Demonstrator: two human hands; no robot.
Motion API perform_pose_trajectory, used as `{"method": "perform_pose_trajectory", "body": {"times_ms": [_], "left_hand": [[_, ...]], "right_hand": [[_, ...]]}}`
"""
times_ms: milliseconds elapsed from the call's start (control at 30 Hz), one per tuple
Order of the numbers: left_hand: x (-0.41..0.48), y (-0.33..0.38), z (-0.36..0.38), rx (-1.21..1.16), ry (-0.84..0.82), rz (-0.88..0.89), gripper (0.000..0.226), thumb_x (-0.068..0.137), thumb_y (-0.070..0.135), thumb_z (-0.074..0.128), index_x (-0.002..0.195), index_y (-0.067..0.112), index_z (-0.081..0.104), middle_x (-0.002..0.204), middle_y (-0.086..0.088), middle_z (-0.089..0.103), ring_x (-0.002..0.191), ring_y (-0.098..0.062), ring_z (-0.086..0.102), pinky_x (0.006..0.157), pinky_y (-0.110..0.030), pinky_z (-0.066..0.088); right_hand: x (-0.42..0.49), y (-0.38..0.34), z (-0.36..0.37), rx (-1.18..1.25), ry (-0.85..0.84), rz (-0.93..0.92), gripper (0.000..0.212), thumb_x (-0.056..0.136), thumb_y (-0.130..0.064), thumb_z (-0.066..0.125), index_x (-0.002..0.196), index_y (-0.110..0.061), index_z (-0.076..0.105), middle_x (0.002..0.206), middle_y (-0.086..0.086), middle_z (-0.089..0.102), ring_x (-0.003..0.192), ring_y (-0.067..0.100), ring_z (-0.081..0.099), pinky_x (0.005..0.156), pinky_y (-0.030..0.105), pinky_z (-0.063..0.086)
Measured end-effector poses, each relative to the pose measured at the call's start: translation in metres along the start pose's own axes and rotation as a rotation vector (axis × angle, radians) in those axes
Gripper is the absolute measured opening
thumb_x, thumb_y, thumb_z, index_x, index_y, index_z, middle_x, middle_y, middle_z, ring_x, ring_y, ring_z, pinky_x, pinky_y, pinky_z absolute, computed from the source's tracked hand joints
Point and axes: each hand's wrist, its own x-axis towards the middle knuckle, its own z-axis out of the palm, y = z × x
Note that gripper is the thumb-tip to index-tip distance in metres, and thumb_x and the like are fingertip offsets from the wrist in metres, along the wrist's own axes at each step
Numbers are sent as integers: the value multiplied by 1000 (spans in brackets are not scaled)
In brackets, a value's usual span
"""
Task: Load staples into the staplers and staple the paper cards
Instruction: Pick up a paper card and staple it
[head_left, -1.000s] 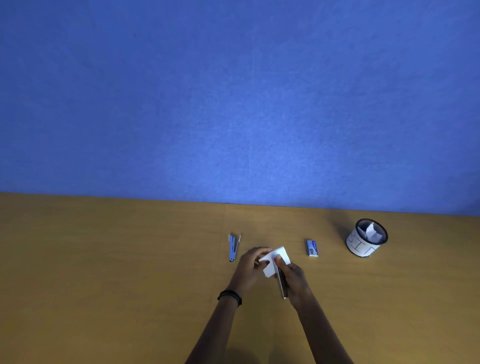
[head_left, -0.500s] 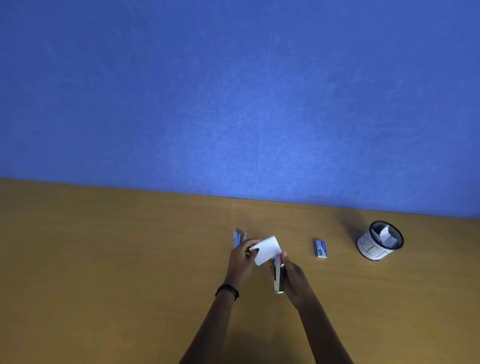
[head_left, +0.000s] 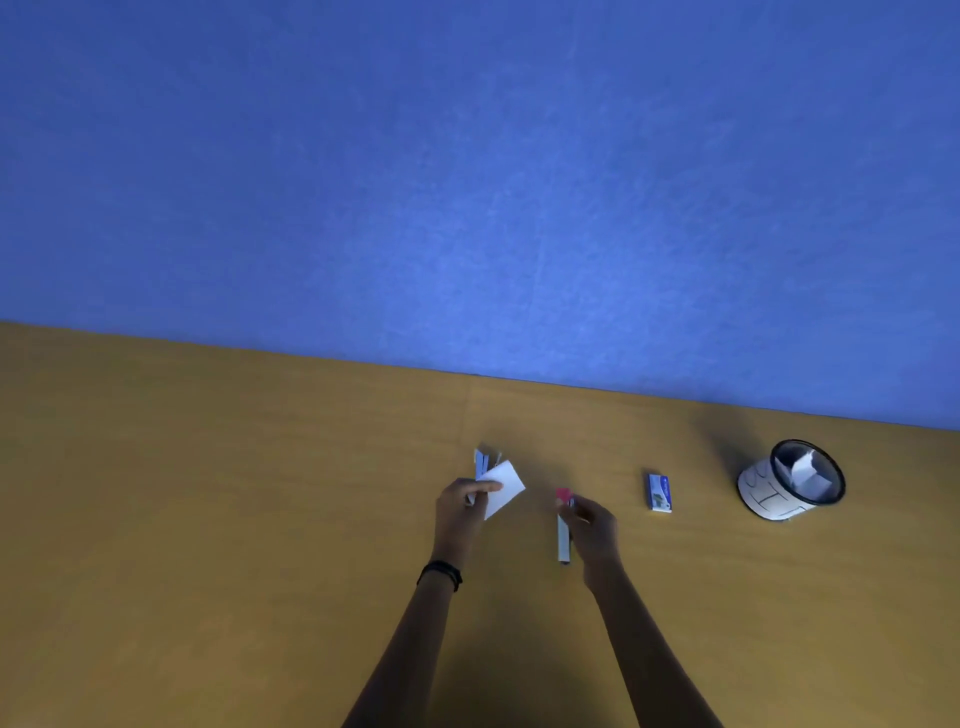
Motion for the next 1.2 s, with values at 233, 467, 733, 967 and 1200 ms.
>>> {"method": "perform_pose_trajectory", "body": {"times_ms": [233,467,733,967,1200], "left_hand": [[14,-10,-2,19,20,-81,27,87,-5,52,99,3,74,101,-19,70,75,-6,58,64,-4,40],[20,-17,1,5,49,-84,13,85,6,65,89,10,76,92,1,74,84,-3,64,65,-11,46],[25,-22,1,3,81,-90,7,81,9,70,83,9,76,83,6,72,69,2,60,56,-3,38],[27,-15,-1,59,12,-40,20,86,2,59,97,9,74,97,8,71,76,2,59,61,-1,39],[24,1,3,5,-39,15,23,87,0,56,99,11,73,98,11,69,71,7,59,61,-3,40]], "right_hand": [[27,-7,13,-274,175,-71,29,73,-8,76,97,-3,62,81,10,65,71,20,59,63,25,40],[46,-12,33,-482,165,-173,36,78,-16,71,108,-3,57,98,17,64,83,27,57,65,27,38],[53,-14,46,-634,182,-147,41,85,-23,64,119,-7,48,117,17,53,102,35,55,74,37,44],[52,-21,47,-696,190,-114,63,81,-31,69,132,-12,37,126,16,50,112,34,50,85,46,48],[35,-43,47,-322,61,-248,31,86,-25,63,113,-9,59,105,8,65,92,20,60,72,22,45]]}}
